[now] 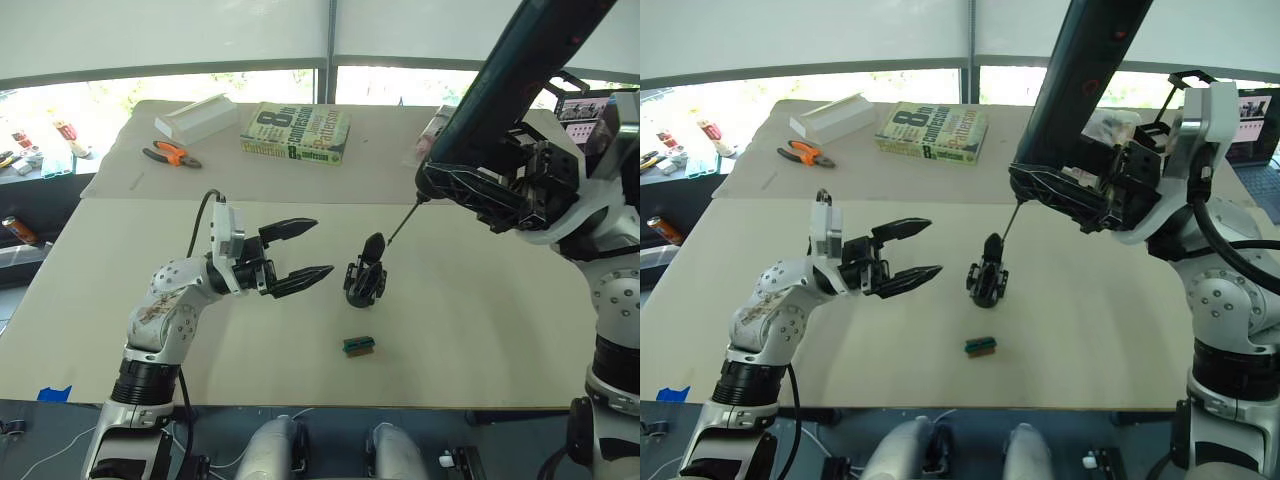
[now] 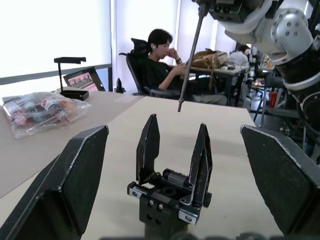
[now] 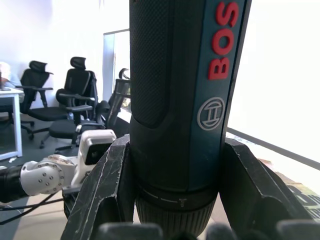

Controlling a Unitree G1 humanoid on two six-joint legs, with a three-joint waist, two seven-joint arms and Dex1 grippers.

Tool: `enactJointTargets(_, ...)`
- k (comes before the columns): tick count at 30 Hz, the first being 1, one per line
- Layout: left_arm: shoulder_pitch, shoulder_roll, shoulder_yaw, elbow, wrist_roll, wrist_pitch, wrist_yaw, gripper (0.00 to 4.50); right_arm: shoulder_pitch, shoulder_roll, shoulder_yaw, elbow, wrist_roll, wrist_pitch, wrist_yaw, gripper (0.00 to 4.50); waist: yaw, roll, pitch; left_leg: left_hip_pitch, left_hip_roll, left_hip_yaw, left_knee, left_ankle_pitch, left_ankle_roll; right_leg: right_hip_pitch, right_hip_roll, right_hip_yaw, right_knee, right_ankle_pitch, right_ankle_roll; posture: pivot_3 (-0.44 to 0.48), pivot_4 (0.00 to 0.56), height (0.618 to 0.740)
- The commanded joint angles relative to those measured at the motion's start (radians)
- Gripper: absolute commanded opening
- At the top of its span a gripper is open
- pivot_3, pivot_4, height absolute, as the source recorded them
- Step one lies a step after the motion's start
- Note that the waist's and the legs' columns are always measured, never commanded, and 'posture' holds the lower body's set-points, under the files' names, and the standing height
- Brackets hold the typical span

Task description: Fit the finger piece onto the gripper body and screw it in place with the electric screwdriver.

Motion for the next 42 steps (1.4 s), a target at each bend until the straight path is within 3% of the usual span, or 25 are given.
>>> enactJointTargets(1, 0.01, -0.011, -0.04, 0.045, 0.101, -0.116, -0.007, 4.5, -0.051, 0.025, 0.008, 0.0, -0.01, -0.02, -0.002, 1.92, 0.0, 0.0, 0.0, 0.0, 0.0, 0.0, 0.0, 0.0, 0.0, 0.0, 0.0, 0.0, 0.0, 0.0, 0.0, 0.0, 0.15, 0.74)
enactJointTargets(17, 0.056, -0.056, -0.132, 0.177, 0.229, -0.246, -0.036, 4.5, -0.056, 0.125, 0.116, 0.07, -0.145, -0.046, 0.059, 1.92, 0.0, 0.0, 0.0, -0.001, 0.0, 0.001, 0.0, 0.0, 0.0, -0.001, 0.0, 0.0, 0.001, 0.0, 0.0, 0.0, 0.15, 0.74)
enactJointTargets(42, 0.014, -0.085, -0.147, 0.206, 0.255, -0.227, -0.017, 4.5, 0.025, 0.134, 0.158, 0.059, -0.187, -0.034, 0.092, 1.92, -0.001, 0.0, 0.0, -0.001, 0.0, 0.0, 0.0, 0.0, 0.0, -0.001, 0.0, 0.0, 0.001, 0.0, 0.0, 0.0, 0.15, 0.74)
